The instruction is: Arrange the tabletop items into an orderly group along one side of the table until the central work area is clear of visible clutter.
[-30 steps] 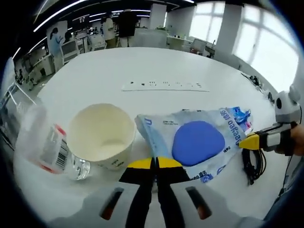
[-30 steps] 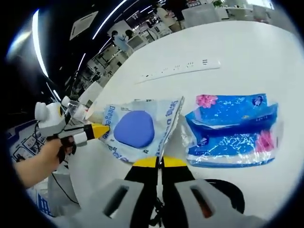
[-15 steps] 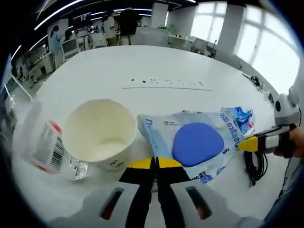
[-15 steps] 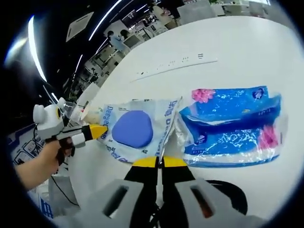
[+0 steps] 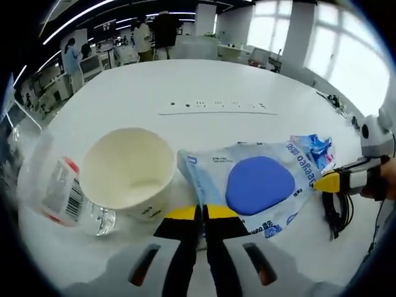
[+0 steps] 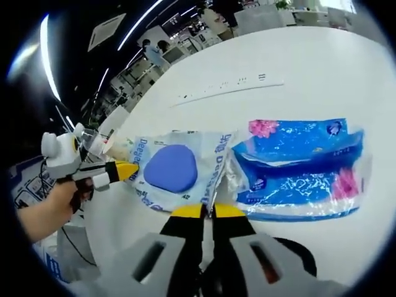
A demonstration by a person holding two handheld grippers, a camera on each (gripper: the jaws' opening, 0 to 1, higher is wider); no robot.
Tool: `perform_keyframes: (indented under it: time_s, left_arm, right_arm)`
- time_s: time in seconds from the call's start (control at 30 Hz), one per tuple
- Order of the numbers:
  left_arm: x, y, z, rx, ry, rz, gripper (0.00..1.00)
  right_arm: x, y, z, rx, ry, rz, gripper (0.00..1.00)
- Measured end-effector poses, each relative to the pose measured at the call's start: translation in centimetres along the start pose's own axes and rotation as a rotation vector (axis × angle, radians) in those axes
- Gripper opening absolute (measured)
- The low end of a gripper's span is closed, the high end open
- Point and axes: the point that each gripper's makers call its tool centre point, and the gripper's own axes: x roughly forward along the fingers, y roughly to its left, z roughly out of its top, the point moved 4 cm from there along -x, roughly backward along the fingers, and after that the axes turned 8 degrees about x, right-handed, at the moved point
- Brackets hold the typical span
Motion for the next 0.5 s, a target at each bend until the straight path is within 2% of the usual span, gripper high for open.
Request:
perform_keyframes:
  time_s: [0.33,0.5]
  left_arm:
    - [-0.5,0.3,-0.5,0.006,0.003,0.020,0.04]
    - [-1.0,0.4,-0.9,-0.021,-0.020,0.026,0.12]
  right_arm:
    - [-1.0,0.1,-0.3,-0.013,-0.007,0.005,0.05]
    - [-1.9,0.3,-0.4,-0.019,-0.035,0.022,0.12]
